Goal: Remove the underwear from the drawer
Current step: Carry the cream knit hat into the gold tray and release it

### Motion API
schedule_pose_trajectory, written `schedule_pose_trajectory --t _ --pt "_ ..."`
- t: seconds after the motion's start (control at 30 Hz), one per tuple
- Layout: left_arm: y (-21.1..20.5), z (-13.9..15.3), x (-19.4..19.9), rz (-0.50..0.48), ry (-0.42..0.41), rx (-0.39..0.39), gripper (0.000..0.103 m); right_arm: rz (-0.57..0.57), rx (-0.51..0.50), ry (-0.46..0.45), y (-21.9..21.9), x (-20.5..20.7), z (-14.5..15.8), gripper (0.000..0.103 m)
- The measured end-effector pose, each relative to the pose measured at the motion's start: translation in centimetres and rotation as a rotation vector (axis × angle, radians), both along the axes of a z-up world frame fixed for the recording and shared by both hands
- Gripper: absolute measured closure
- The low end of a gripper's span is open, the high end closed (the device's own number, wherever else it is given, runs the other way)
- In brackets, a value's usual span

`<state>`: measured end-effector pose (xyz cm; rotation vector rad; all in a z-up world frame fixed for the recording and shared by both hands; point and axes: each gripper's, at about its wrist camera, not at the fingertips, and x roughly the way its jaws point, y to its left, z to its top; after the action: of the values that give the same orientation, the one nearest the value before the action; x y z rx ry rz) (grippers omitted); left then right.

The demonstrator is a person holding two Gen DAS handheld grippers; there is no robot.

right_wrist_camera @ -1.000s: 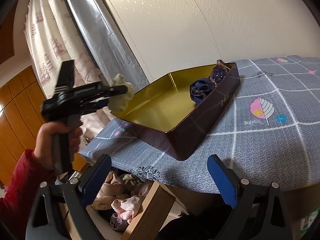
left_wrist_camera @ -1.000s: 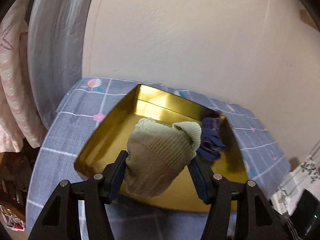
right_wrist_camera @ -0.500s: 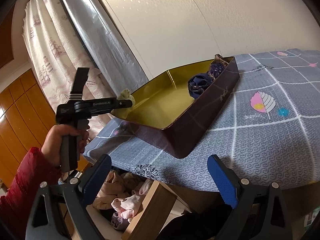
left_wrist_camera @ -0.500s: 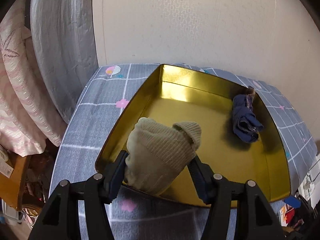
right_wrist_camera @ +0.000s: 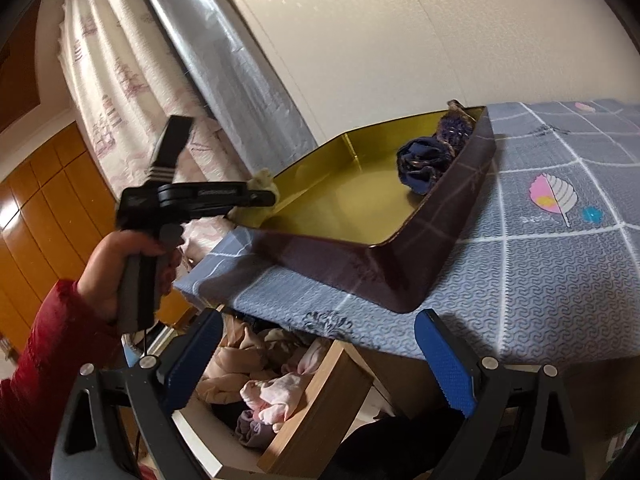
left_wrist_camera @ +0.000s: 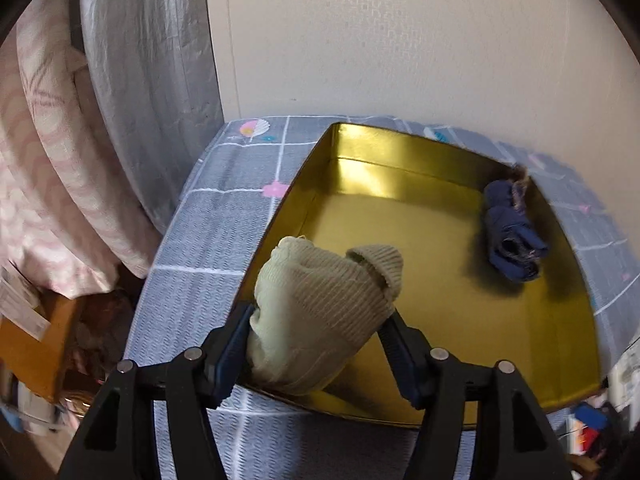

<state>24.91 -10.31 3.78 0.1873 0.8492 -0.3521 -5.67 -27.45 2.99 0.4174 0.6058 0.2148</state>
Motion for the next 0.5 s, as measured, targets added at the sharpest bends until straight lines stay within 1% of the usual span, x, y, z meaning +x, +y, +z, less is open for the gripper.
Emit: schedule_pose_trajectory --t 0.17,0.23,0.37,0.5 --pt "-0.9 -0.5 -0.5 0.009 -0.047 0.077 0.037 0.011 -0.018 -0.003 0.5 -0.4 0.1 0.006" --pt "-0.9 -0.6 -0.8 0.011 -0.054 0.091 0.037 0.014 -0.015 -0.002 0.5 -0.4 0.1 0.006" --pt "-0.6 -0.2 -1.6 0.017 -0.063 0.083 0.037 0.021 -0.023 0.004 0.7 -0.3 0.0 0.006" --pt "-0.2 0.5 -2.4 0.008 -0.071 0.038 0.037 0.025 -0.020 0.008 0.9 -0.3 0.0 0.006"
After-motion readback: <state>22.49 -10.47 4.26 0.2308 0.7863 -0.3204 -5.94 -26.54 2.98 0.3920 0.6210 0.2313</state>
